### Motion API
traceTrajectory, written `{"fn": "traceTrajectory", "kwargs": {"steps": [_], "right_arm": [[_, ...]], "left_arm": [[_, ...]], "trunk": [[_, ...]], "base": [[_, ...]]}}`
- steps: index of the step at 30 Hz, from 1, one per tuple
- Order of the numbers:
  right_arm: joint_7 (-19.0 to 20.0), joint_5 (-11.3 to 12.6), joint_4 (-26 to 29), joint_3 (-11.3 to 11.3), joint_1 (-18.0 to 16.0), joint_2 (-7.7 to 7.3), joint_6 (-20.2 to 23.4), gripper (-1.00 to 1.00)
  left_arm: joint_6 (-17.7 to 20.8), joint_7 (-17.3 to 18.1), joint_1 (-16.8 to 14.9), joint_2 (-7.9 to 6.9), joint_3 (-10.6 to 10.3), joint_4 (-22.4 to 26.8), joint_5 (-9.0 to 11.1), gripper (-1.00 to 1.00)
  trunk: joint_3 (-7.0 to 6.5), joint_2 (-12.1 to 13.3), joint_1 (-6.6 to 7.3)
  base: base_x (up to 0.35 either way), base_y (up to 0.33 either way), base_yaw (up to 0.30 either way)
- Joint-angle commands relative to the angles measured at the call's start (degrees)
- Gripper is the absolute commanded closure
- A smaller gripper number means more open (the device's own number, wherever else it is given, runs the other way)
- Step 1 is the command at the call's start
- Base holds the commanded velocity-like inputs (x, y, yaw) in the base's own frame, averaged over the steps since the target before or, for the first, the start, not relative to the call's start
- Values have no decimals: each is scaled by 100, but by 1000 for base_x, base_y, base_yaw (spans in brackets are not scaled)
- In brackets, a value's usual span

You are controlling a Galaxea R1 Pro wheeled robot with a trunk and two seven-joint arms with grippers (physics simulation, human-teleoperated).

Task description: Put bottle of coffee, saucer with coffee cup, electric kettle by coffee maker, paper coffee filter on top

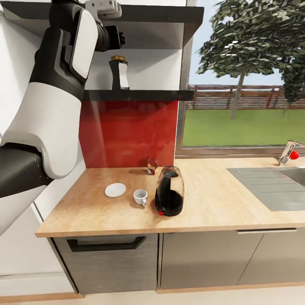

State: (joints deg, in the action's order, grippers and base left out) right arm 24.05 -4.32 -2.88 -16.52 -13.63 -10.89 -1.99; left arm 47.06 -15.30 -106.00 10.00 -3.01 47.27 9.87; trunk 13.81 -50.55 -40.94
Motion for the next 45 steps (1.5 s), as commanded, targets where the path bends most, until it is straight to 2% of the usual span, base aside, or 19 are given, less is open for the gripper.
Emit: {"fn": "traceTrajectory", "kwargs": {"steps": [1,14,27,29,33,45], "right_arm": [[12,-46,-11,9,-8,-1,-21,-100],[12,-51,-11,9,23,-1,-20,-100],[12,-52,-11,9,27,-1,-18,-100],[15,-52,-11,9,27,-1,-17,-100],[16,-52,-11,9,33,-1,-20,-100],[14,-52,-11,8,62,-1,-21,-100]], "left_arm": [[14,-52,-4,0,-7,2,59,-100],[14,-52,0,0,-7,2,59,-100],[-15,-52,159,0,-5,5,59,-100],[-256,-52,284,0,0,3,59,-100],[-446,-52,402,0,1,2,59,-100],[-536,-52,472,0,2,1,59,-100]], "trunk": [[-10,36,22],[-244,557,307],[-244,557,307],[-244,557,307],[-244,557,307],[-244,557,307]], "base": [[0,0,0],[0,0,0],[31,0,0],[187,0,0],[89,0,0],[125,0,0]]}}
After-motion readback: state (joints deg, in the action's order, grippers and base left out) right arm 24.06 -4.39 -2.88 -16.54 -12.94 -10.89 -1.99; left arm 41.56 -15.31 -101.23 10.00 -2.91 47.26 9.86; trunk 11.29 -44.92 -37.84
